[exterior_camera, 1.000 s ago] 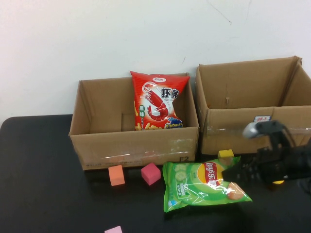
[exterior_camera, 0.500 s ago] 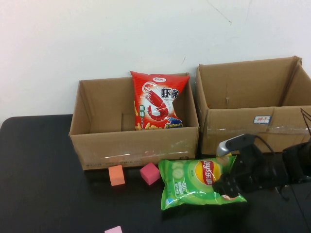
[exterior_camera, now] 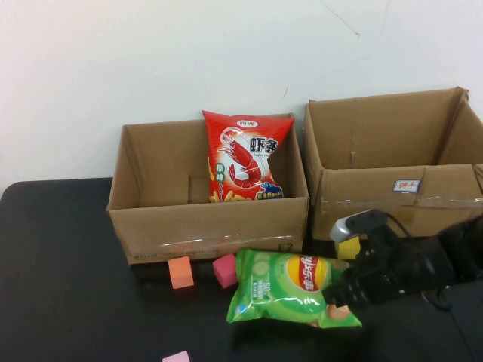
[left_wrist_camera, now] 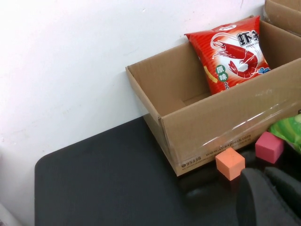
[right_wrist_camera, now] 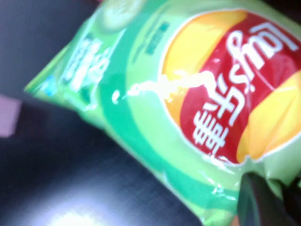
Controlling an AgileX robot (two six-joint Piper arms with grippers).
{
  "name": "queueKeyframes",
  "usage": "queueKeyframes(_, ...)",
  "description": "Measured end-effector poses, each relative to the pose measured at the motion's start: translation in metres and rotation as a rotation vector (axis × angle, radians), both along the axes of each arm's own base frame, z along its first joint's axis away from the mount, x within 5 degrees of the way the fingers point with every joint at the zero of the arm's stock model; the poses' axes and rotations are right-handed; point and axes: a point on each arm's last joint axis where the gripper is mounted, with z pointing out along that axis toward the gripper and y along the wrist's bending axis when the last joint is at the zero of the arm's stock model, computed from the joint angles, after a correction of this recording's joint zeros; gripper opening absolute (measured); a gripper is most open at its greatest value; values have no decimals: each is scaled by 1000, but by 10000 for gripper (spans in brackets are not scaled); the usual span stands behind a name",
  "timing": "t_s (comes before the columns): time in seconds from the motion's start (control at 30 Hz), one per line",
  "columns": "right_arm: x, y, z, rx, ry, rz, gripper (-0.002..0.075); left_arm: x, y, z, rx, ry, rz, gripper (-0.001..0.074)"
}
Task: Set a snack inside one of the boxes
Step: Pick up the potato chip, then place the potato chip in the potato chip box
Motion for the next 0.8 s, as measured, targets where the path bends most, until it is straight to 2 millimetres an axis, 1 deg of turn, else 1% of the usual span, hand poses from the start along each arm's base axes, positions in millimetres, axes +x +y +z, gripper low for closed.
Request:
queueKeyframes(0.1, -7, 2, 13, 23, 44, 54, 13, 0, 0, 0, 2, 0, 1, -1)
queueKeyframes(0.2, -13, 5, 30, 57, 57, 127, 12, 0, 0, 0, 2, 0, 1, -1)
queueKeyframes(0.27, -16, 7, 45, 84, 47, 155, 11, 0, 0, 0, 2, 0, 1, -1)
queueKeyframes(0.4, -21, 11, 86, 167, -24, 164, 10, 0, 0, 0, 2, 0, 1, -1)
queueKeyframes(0.53, -24, 15, 137, 289, -153, 163, 10, 0, 0, 0, 2, 0, 1, -1)
queueKeyframes(0.6, -20, 20, 164, 355, -256, 146, 10, 0, 0, 0, 2, 0, 1, -1)
queueKeyframes(0.7, -2, 30, 200, 401, -455, 101, 8, 0, 0, 0, 1, -1, 0, -1)
queueKeyframes(0.77, 12, 39, 218, 373, -573, 80, 8, 0, 0, 0, 1, -3, 0, -1)
queueKeyframes(0.8, 18, 43, 223, 357, -609, 71, 8, 0, 0, 0, 1, -3, 0, -1)
